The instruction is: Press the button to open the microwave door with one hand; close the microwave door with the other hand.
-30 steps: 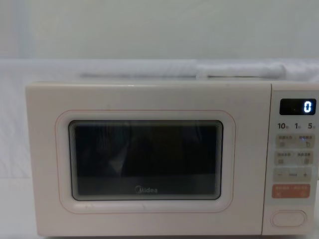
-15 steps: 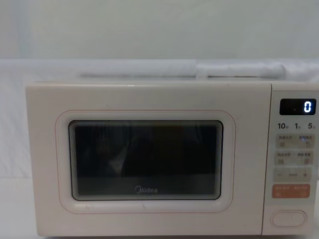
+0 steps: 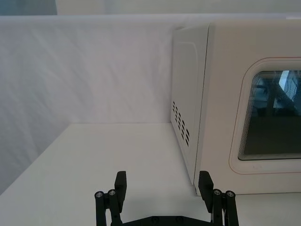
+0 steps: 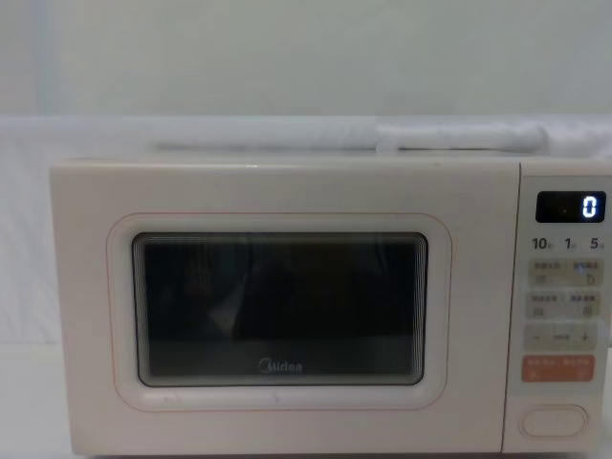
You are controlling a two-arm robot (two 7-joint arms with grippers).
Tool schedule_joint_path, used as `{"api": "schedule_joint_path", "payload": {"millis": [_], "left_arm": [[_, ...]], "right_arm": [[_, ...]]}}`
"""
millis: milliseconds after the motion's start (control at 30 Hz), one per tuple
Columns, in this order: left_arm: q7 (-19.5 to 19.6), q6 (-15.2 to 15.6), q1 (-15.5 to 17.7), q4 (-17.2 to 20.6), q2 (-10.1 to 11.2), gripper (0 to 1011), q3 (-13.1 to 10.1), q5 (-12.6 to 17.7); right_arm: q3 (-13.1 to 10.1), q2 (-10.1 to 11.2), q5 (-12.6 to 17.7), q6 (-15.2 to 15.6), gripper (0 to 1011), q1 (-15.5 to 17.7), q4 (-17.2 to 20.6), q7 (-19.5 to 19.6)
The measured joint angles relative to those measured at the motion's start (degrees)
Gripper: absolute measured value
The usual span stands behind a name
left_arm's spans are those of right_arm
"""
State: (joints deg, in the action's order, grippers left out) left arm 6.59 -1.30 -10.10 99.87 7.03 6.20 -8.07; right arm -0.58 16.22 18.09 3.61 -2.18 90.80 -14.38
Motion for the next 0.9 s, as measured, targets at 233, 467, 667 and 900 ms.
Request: {"api": "schedule_joint_path", "payload": {"millis": [233, 467, 667, 900], "left_arm": [[0.00, 0.00, 0.00, 0.00, 0.00, 1001, 0.00, 0.00], [0.00, 0.00, 0.00, 0.00, 0.00, 1001, 0.00, 0.00], [0.00, 0.00, 0.00, 0.00, 0.00, 1001, 0.00, 0.00], [0.00, 0.00, 0.00, 0.00, 0.00, 1001, 0.00, 0.00]], "right_arm": [[0.00, 0.00, 0.00, 0.00, 1002, 0.00, 0.00, 0.00], [0.00, 0.00, 0.00, 0.00, 1002, 0.00, 0.00, 0.00], [0.00, 0.00, 0.00, 0.00, 1002, 0.00, 0.00, 0.00], [0.00, 0.00, 0.00, 0.00, 1002, 0.00, 0.00, 0.00]]}}
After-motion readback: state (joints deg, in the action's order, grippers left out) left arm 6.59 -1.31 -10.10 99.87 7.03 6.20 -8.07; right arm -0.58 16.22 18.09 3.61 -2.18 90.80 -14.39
